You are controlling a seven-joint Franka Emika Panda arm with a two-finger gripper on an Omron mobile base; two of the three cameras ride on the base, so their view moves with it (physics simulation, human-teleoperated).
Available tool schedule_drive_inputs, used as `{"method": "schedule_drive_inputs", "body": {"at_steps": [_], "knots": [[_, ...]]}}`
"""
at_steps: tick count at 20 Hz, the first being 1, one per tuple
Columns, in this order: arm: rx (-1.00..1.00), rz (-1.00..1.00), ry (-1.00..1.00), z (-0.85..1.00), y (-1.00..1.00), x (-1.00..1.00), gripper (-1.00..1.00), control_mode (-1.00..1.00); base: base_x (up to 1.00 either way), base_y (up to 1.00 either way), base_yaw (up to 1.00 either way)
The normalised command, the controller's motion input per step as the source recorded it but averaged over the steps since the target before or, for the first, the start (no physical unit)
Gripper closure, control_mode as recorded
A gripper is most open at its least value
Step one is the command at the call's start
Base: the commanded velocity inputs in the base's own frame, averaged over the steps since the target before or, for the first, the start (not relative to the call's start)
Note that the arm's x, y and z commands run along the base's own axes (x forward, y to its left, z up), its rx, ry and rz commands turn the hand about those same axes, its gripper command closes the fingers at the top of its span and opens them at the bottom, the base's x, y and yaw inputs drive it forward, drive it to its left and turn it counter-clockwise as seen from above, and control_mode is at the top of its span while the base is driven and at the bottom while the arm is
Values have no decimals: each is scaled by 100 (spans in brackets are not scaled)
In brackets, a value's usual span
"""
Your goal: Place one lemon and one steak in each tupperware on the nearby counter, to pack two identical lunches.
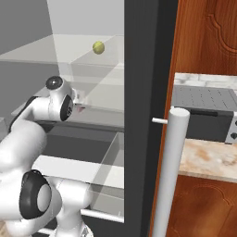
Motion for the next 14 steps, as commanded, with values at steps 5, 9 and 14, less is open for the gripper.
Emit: {"method": "schedule_drive_inputs", "body": {"at_steps": [5, 9, 14], "knots": [[0, 0, 4, -12, 3, 67, -100, -100, 0, 0, 0], [0, 0, 3, -18, 3, 51, -100, -100, 0, 0, 0], [0, 0, 2, -38, 13, 29, -100, -100, 0, 0, 0]]}}
